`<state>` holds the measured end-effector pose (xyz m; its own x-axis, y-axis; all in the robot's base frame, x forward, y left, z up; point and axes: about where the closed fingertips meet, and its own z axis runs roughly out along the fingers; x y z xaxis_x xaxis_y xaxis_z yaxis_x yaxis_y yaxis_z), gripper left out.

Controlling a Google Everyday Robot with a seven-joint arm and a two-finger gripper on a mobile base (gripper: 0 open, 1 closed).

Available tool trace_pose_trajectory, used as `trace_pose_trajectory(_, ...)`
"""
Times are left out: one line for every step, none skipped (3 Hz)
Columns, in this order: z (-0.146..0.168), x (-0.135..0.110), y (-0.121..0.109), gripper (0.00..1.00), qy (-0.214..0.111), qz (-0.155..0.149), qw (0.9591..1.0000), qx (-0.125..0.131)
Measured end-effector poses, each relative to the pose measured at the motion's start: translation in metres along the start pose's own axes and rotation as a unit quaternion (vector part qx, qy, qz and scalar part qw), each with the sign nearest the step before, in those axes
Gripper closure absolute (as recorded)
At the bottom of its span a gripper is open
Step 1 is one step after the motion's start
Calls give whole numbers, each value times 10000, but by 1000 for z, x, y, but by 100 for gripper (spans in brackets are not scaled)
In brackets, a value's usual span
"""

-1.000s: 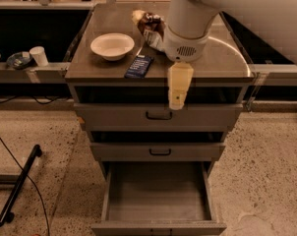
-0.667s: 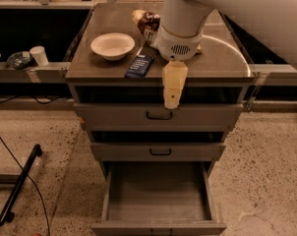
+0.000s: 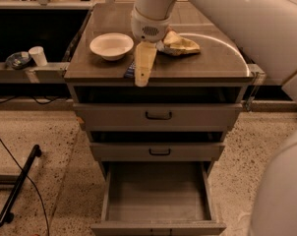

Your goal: Place rxbar blueberry into bottom drawer

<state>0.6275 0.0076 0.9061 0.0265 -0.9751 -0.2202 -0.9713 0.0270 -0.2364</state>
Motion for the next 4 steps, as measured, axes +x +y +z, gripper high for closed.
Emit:
trace_pose_trajectory(22, -19, -24, 0, -188, 204, 9996, -55)
trace_pose_trajectory(47, -24, -38, 0, -219, 346, 9991, -108)
trace_pose_trajectory(63, -24, -47, 0, -233, 434, 9987, -107)
trace_pose_trajectory(84, -6, -61, 0, -295, 596, 9978, -59)
